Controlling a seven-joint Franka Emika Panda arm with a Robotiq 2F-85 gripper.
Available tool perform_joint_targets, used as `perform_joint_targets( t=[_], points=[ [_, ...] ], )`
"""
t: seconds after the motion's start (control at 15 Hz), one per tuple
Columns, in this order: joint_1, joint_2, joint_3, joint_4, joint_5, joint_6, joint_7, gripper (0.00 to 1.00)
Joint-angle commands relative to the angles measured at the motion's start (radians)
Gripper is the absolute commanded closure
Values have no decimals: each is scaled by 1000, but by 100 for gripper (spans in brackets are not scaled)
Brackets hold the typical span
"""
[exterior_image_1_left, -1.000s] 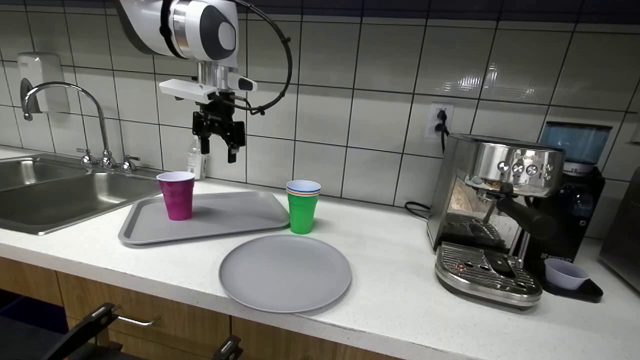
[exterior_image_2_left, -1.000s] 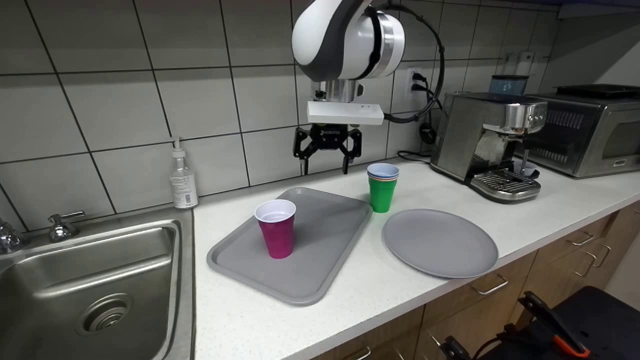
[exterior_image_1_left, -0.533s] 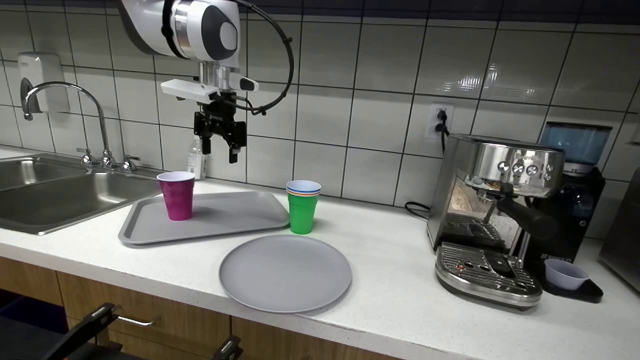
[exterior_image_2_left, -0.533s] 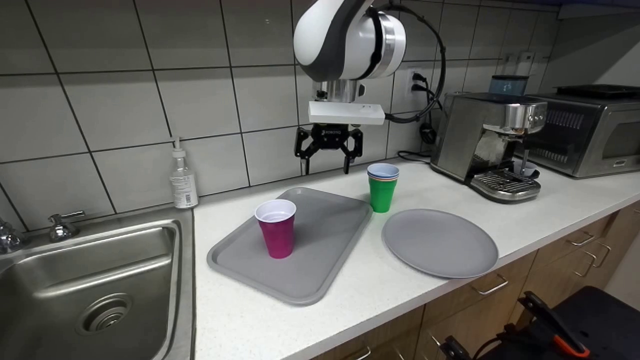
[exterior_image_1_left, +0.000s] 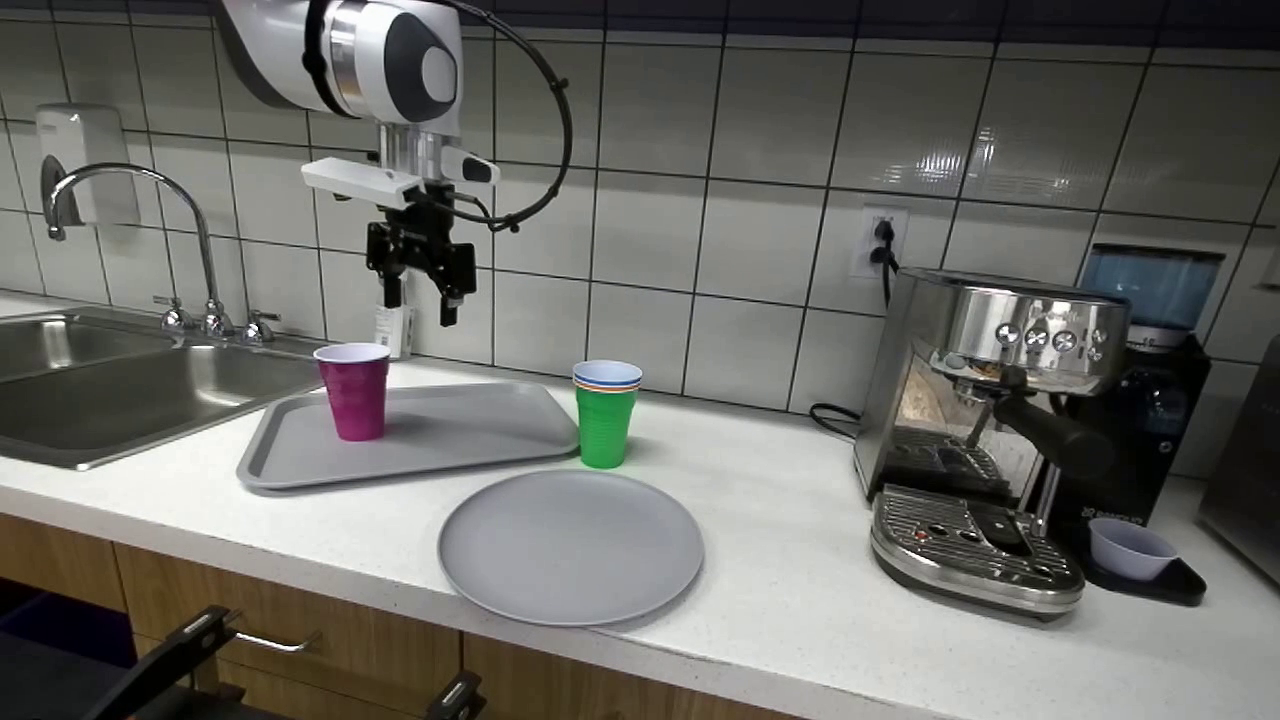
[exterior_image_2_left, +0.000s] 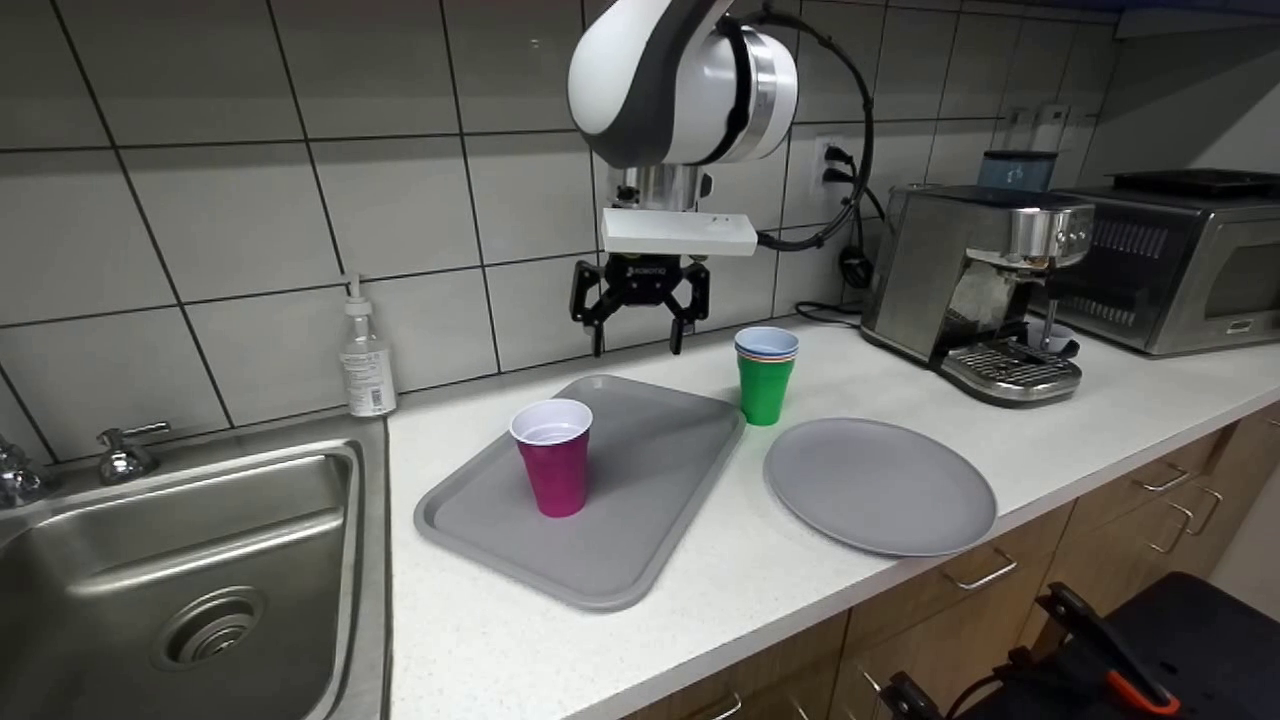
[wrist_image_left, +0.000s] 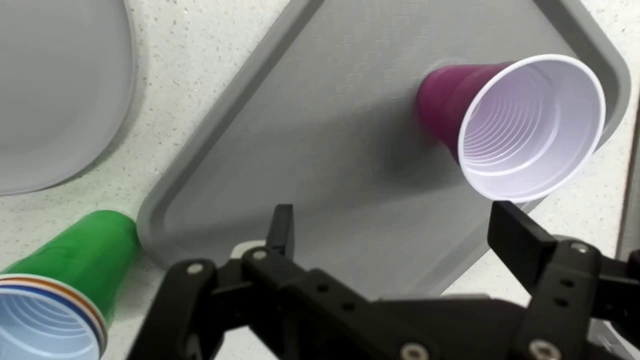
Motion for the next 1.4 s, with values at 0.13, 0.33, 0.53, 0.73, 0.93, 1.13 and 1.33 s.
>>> perform_joint_targets(
  t=[0.13,0.33,0.53,0.73,0.93,1.13,1.33],
  points=[
    [-6,12,36,-12,41,31,-86,0],
    [-8,35,46,-9,57,52,-127,0],
    [-12,53,59,-12,79,77,-176,0],
    [-17,63,73,-14,106,91,-234,0],
    [-19,75,79,-13,117,96,-277,0],
    [-15,90,77,-11,109,98,-288,0],
    [-12,106,81,-10,107,109,-296,0]
  ],
)
